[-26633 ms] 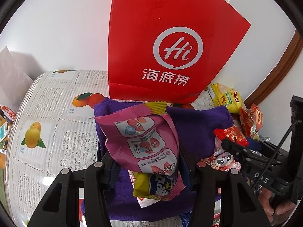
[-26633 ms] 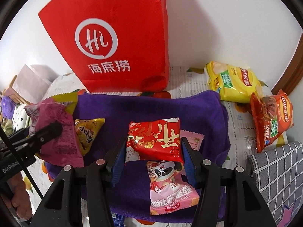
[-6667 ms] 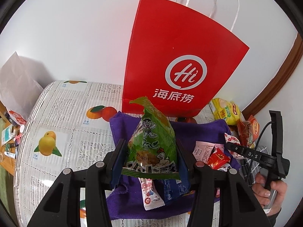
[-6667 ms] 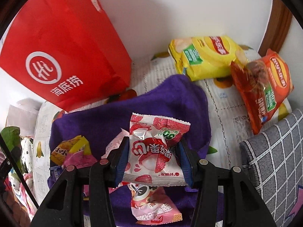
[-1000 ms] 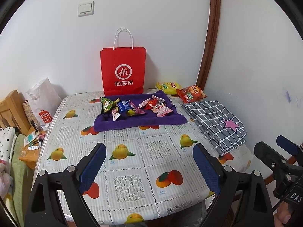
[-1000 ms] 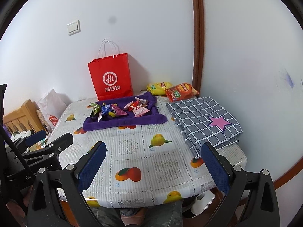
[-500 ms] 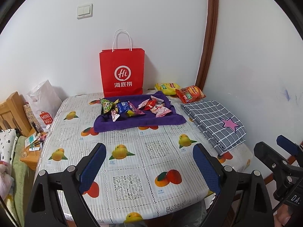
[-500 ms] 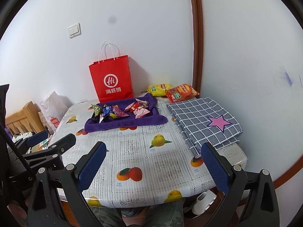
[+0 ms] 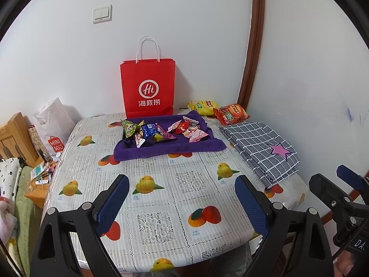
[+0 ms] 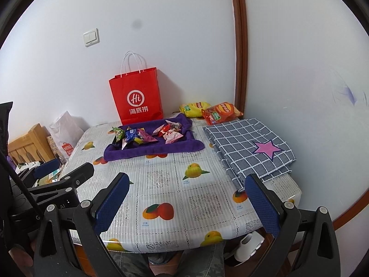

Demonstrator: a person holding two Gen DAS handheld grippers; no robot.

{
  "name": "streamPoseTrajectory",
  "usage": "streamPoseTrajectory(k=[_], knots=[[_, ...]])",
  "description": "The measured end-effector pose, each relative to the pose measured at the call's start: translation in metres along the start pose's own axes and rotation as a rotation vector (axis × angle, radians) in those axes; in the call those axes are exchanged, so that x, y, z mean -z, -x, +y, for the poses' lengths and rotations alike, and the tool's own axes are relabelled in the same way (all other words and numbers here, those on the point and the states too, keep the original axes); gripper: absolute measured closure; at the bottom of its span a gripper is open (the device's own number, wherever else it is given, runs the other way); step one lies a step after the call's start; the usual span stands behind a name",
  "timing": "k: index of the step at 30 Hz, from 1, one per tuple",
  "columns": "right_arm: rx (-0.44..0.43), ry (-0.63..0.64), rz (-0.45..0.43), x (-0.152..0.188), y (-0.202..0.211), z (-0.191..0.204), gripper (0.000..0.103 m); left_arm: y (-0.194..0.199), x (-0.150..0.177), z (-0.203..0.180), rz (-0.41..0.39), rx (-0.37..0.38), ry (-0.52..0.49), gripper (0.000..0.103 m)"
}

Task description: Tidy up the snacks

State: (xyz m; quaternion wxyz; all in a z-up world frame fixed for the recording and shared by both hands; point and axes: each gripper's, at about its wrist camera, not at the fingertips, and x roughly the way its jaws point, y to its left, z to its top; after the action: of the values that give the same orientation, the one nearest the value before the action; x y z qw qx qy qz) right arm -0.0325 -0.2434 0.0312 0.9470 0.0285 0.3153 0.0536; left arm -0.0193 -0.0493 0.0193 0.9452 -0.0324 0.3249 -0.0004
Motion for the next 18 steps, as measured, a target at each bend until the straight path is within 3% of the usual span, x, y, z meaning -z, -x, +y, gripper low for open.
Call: streamPoseTrajectory(k=[18], knots=[[-0.005, -0.003, 0.0, 0.0028, 0.0007, -0.0029, 0.004, 0.0005, 0.0009, 0.0007, 0.0, 0.002, 0.001, 0.01]])
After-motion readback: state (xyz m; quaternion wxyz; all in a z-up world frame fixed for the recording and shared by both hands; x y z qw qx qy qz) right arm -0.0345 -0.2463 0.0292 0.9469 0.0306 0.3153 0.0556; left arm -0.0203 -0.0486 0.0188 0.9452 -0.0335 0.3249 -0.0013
